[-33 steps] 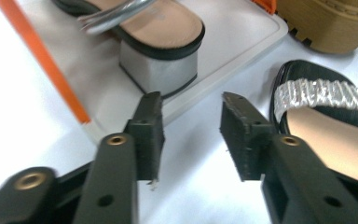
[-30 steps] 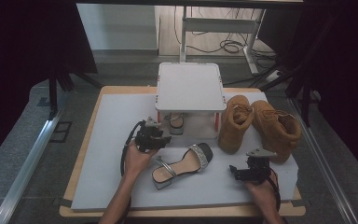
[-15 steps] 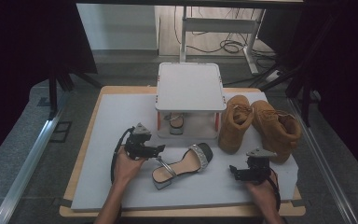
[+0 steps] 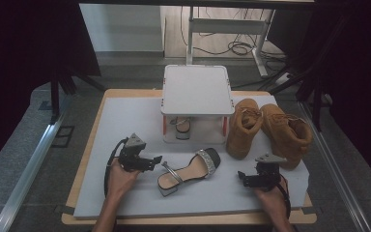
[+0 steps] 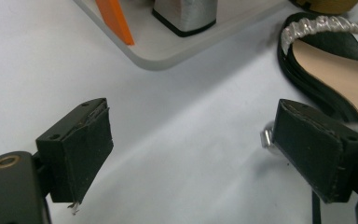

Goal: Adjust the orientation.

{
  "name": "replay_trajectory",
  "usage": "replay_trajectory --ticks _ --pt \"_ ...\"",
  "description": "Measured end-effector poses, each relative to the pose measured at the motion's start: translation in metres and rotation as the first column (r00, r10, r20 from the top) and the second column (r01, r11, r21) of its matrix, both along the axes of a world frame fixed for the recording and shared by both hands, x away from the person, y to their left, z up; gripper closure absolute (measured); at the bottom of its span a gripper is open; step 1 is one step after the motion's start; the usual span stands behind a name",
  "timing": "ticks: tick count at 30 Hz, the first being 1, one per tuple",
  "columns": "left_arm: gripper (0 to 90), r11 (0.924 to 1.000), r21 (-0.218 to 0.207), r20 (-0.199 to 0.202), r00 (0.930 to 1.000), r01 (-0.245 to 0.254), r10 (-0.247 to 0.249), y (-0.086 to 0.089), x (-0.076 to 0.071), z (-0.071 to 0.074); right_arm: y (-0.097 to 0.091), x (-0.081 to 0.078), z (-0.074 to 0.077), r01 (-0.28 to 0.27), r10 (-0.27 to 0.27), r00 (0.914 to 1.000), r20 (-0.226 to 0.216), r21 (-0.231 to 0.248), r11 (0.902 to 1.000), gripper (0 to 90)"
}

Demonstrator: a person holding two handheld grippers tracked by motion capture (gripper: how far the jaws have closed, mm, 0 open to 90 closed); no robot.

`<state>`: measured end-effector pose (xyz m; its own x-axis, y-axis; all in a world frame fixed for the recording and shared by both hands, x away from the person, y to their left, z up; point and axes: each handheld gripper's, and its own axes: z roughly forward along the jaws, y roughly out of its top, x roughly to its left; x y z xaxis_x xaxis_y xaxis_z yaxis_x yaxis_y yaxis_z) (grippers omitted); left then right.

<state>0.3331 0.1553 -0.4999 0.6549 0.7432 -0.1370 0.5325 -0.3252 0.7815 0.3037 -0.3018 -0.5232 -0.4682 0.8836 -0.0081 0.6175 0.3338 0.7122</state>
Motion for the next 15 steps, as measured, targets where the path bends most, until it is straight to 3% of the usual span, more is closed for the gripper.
replay_trajectory --ticks 5,9,15 --pt "11.5 0.9998 0.022 0.010 0.9999 -0.003 0.003 0.008 -0.010 -0.004 0.000 0.000 0.000 -0.001 0.001 1.0000 0.001 -0.001 1.0000 2.7" --pt "11.8 0.9995 0.032 -0.010 0.9999 -0.006 0.006 0.015 -0.018 -0.004 0.000 0.000 0.000 -0.001 0.001 1.0000 0.001 -0.001 1.0000 2.7" --pt "11.9 0.9934 0.114 -0.021 0.9997 0.013 -0.011 0.019 -0.033 -0.005 0.000 0.000 0.000 -0.001 0.001 1.0000 0.001 -0.001 1.0000 2.8"
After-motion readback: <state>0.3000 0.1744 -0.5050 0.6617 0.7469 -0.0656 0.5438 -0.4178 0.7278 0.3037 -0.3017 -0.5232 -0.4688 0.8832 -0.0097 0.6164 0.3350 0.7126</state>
